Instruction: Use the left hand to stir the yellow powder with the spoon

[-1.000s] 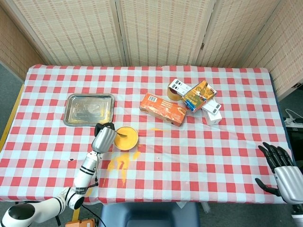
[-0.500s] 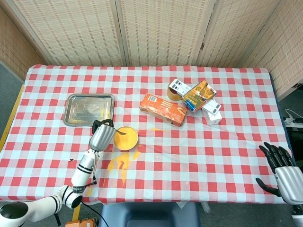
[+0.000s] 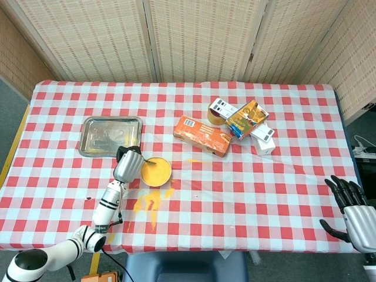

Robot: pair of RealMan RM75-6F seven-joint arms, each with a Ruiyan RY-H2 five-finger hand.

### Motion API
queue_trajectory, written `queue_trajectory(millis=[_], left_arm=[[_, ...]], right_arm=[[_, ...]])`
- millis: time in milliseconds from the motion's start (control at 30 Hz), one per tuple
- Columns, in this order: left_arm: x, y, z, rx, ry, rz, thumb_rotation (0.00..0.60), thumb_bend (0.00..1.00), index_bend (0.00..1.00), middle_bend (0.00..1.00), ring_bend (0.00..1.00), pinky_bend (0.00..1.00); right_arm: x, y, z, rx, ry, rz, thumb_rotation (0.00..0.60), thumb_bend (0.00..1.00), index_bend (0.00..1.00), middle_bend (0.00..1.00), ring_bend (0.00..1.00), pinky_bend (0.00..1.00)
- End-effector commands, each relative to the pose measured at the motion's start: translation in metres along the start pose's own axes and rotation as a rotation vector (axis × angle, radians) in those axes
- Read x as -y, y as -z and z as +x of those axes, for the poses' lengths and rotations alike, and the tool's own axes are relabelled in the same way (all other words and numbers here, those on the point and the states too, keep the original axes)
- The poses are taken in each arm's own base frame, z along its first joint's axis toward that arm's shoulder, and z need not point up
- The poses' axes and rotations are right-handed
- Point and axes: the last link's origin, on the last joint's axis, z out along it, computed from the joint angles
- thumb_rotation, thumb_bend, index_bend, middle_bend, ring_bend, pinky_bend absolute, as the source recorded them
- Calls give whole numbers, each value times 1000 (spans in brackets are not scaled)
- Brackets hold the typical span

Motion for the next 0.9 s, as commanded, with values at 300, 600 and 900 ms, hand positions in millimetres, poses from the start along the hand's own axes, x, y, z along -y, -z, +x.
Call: queue_trajectory(millis=[300,600,900], left_arm=[[0,16,-2,-19,8,-26,600,491,919,1000,1000,1000],[7,38,5,-61,25,-40,600,491,919,1000,1000,1000],[23,42,13,-72,62,-2,600,492,920,1000,1000,1000]], right_arm=[[2,2,0,-1,2,7,600,152,0,0,0,0],[5,4,-2,1,8,20,600,152,0,0,0,0],[7,6,-2,0,9,27,600,152,0,0,0,0]])
